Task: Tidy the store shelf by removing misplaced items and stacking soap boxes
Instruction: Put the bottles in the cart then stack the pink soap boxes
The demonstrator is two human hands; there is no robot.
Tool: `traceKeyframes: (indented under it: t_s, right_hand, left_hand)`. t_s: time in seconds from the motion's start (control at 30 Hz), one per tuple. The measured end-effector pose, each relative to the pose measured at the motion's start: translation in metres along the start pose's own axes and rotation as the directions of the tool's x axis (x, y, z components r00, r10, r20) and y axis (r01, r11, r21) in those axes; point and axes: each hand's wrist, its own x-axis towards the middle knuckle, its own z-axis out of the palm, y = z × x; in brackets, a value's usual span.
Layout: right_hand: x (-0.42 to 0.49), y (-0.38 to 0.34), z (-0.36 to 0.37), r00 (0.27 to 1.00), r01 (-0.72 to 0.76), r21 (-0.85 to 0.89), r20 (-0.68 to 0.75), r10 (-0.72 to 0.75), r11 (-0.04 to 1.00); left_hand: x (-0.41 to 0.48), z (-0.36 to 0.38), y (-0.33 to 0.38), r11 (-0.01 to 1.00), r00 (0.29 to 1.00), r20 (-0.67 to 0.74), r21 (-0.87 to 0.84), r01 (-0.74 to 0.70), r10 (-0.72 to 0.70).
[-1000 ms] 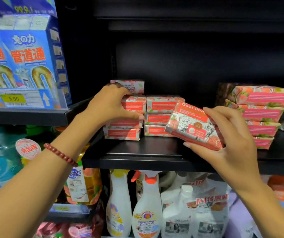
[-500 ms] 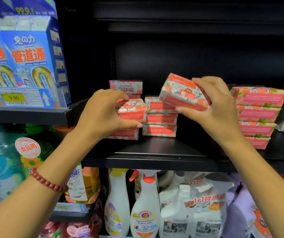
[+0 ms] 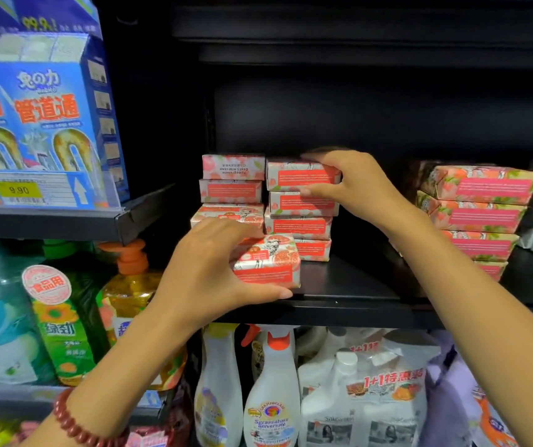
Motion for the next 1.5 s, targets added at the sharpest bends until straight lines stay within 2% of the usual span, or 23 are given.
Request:
traceKeyframes:
  t_s: [0.37, 0.47, 0.53, 0.57, 0.63, 0.7, 0.8, 0.9, 0.97, 1.13, 1.5]
  right_hand:
    - [0.0, -0.006, 0.008, 0.999, -0.025, -0.164, -0.04, 0.019, 0.986]
    - [-0.016, -0.001, 0.003, 0.983, -0.008, -0.194, -0.181, -0.028, 0.981]
    - [-0.04, 0.003, -0.002, 0.949, 0.051, -0.111, -0.303, -0.083, 0.993]
    - [-0.054, 0.006, -0.004, 0.943, 0.078, -0.077, -0.317, -0.098, 0.994]
    - [-0.08, 0.014, -0.005, 0.971, 0.072, -0.058, -0.223, -0.083, 0.996]
    - [-0.101, 0.021, -0.006, 0.999, 0.016, -0.049, -0.033, -0.018, 0.999]
    - [-0.123, 0.026, -0.01, 0.987, -0.034, -0.034, 0.158, 0.038, 0.999]
    - [-0.14, 0.028, -0.007, 0.968, -0.042, -0.04, 0.245, 0.051, 0.998]
    - [-0.15, 0.031, -0.003, 0.969, -0.053, -0.047, 0.24, 0.063, 0.997]
    - [-0.164, 0.035, 0.01, 0.99, -0.051, -0.117, 0.127, 0.066, 0.992]
    - [-0.167, 0.035, 0.014, 0.995, -0.05, -0.136, 0.074, 0.061, 0.989]
  left_hand:
    - [0.006, 0.016, 0.013, 0.999, 0.997, 0.066, 0.043, 0.029, -0.032]
    - [0.014, 0.023, 0.02, 0.997, 0.995, 0.101, 0.074, 0.014, -0.022]
    - [0.019, 0.03, 0.022, 0.995, 0.992, 0.125, 0.1, -0.002, -0.011]
    - [0.022, 0.034, 0.023, 0.994, 0.991, 0.13, 0.107, -0.015, 0.001]
    - [0.025, 0.039, 0.024, 0.992, 0.99, 0.141, 0.121, -0.038, 0.021]
    - [0.026, 0.043, 0.025, 0.991, 0.987, 0.158, 0.121, -0.05, 0.031]
    - [0.026, 0.047, 0.026, 0.995, 0.982, 0.185, 0.087, -0.051, 0.034]
    - [0.025, 0.05, 0.027, 0.995, 0.977, 0.208, 0.078, -0.058, 0.041]
    - [0.021, 0.049, 0.028, 0.991, 0.981, 0.185, 0.104, -0.081, 0.06]
    - [0.004, 0.042, 0.024, 0.975, 0.989, 0.032, 0.165, -0.149, 0.146]
    - [0.012, 0.048, 0.021, 0.982, 0.994, 0.009, 0.151, -0.113, 0.113]
